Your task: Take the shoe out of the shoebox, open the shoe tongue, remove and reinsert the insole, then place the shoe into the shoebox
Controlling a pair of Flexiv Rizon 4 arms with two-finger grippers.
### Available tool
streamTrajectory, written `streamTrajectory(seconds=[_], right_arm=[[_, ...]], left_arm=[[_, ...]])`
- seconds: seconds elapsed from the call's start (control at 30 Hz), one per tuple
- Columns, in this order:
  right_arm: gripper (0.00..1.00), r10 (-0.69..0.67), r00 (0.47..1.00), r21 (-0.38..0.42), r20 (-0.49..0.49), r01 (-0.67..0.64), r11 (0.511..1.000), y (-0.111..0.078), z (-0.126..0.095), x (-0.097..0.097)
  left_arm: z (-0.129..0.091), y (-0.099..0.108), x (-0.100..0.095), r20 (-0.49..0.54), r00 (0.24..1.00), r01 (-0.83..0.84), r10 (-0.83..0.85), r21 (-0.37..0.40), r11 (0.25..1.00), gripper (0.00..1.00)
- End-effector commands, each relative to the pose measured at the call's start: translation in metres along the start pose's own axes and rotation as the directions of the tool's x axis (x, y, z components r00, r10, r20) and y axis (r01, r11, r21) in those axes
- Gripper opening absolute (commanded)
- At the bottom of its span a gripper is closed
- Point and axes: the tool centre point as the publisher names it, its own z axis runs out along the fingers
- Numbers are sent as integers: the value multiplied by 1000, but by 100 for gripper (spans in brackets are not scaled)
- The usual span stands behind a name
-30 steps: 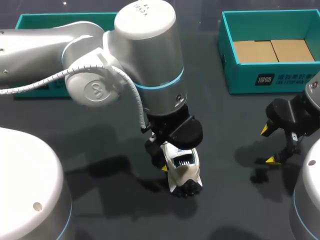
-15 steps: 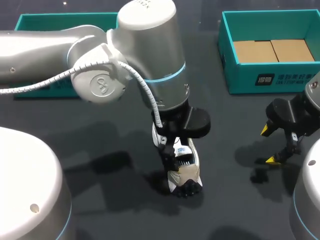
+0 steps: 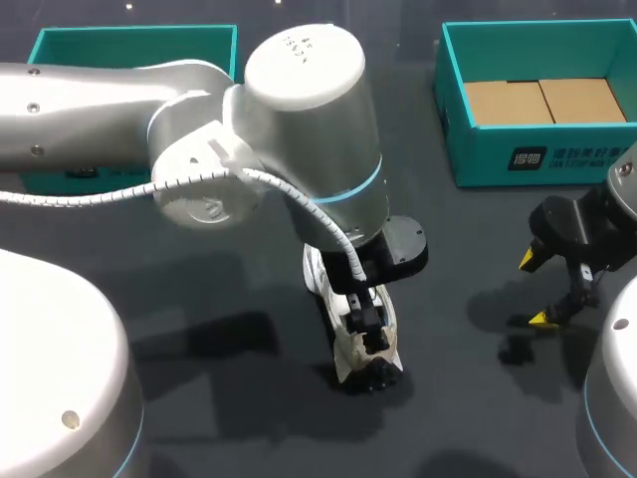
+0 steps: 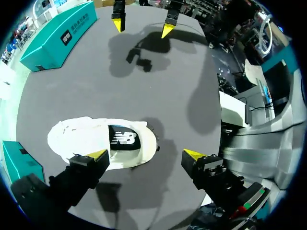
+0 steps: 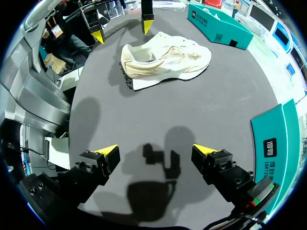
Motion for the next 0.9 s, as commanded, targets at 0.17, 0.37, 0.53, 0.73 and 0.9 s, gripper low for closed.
streamTrajectory(seconds=[0.17, 0.37, 0.53, 0.73, 0.9], right_arm=[[100, 0, 1000, 2, 3, 0, 1000, 0, 0, 2], [100, 0, 1000, 2, 3, 0, 1000, 0, 0, 2], [100, 0, 1000, 2, 3, 0, 1000, 0, 0, 2], [100, 0, 1000, 2, 3, 0, 1000, 0, 0, 2], [100, 0, 1000, 2, 3, 0, 1000, 0, 0, 2]], left_arm=[[38, -7, 8, 23, 999, 45, -45, -10, 999, 100], [55, -13, 2, 12, 999, 36, -35, -40, 999, 100], [68, -18, 2, -3, 1000, 26, -26, -63, 998, 100], [79, -16, 14, -23, 999, 23, -26, -93, 995, 100], [82, -5, 21, -23, 998, 51, -53, -104, 993, 100]])
